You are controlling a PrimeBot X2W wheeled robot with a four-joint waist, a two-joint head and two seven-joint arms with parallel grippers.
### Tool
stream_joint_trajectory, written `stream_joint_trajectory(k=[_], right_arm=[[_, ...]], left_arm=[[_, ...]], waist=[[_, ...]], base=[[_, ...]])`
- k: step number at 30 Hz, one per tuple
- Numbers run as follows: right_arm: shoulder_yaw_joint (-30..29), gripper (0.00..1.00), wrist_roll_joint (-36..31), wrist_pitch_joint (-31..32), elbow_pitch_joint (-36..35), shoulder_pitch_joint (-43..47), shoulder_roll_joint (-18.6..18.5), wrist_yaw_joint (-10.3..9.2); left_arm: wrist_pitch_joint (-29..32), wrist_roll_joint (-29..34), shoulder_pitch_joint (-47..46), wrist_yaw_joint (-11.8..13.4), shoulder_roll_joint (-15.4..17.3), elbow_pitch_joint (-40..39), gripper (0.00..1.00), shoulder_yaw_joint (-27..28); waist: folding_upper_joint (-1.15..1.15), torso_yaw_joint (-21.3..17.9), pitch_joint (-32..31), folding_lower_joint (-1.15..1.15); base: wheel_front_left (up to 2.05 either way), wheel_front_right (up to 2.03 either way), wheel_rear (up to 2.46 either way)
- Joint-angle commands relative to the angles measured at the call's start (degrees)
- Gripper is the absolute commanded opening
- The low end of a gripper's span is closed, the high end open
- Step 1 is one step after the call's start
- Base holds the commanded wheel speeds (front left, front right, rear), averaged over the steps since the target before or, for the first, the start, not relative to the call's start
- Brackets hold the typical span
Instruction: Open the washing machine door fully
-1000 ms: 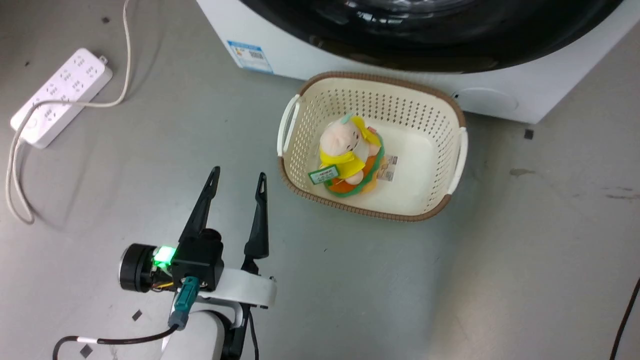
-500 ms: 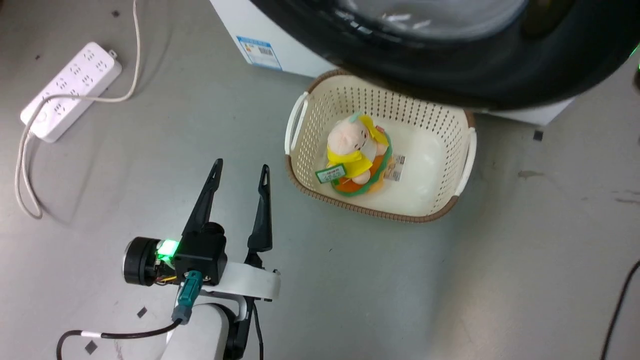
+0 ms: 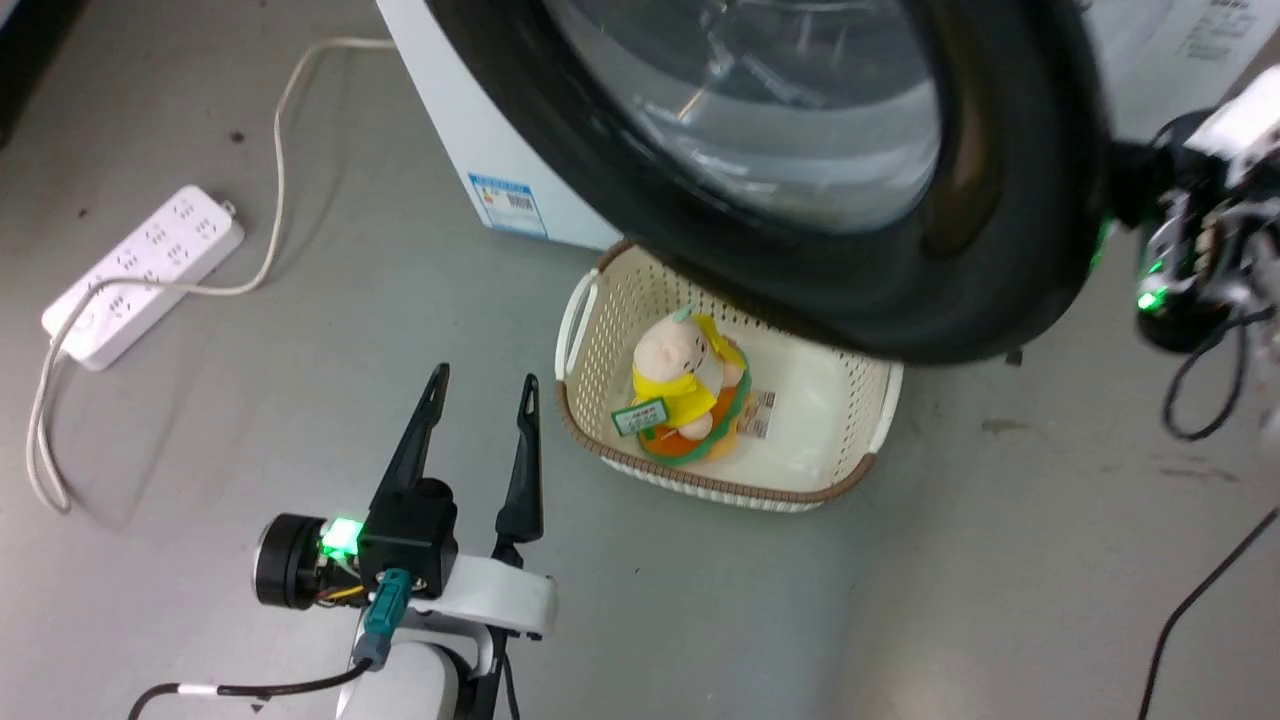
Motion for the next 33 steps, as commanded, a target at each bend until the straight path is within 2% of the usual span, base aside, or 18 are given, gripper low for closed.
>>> stream_joint_trajectory(k=[1, 11, 15, 18, 25, 33], right_arm=[[0.1, 0.00, -0.2, 0.4, 0.3, 1.1, 0.8, 0.07], [3.2, 0.00, 1.9, 7.7, -2.7, 9.4, 6.5, 0.07], [5.4, 0.00, 4.8, 11.5, -4.9, 13.9, 7.4, 0.07], [8.7, 0.00, 9.8, 14.1, -3.7, 15.5, 7.4, 0.07], [21.3, 0.00, 24.9, 18.2, -3.3, 18.1, 7.5, 0.07], [42.4, 0.00, 45.7, 18.3, -11.3, 26.3, 7.5, 0.07]], left_arm=[[-0.3, 0.1, 0.5, 0.0, 0.1, 0.1, 1.00, 0.1], [-0.3, 0.2, 4.2, -0.3, 0.1, 1.5, 1.00, 0.0], [-0.3, 0.1, 5.8, -0.6, 0.1, 2.0, 1.00, -0.2], [-0.3, 0.1, 6.6, -1.0, 0.1, 2.5, 1.00, -0.5], [-0.3, 0.1, 8.0, -1.3, 0.1, 3.0, 1.00, -0.9], [-0.3, 0.0, 8.7, -1.5, 0.1, 3.0, 1.00, -1.2]], waist=[[0.00, -0.2, -0.9, 0.01], [0.00, -0.7, -6.3, 0.01], [0.00, -0.6, -8.7, 0.01], [0.00, -0.1, -10.1, 0.01], [0.00, 1.0, -12.4, 0.01], [0.00, 2.1, -13.4, 0.01]], base=[[0.00, 0.00, 0.00], [0.00, 0.00, 0.00], [0.00, 0.00, 0.00], [0.00, 0.00, 0.00], [0.00, 0.00, 0.00], [0.00, 0.00, 0.00]])
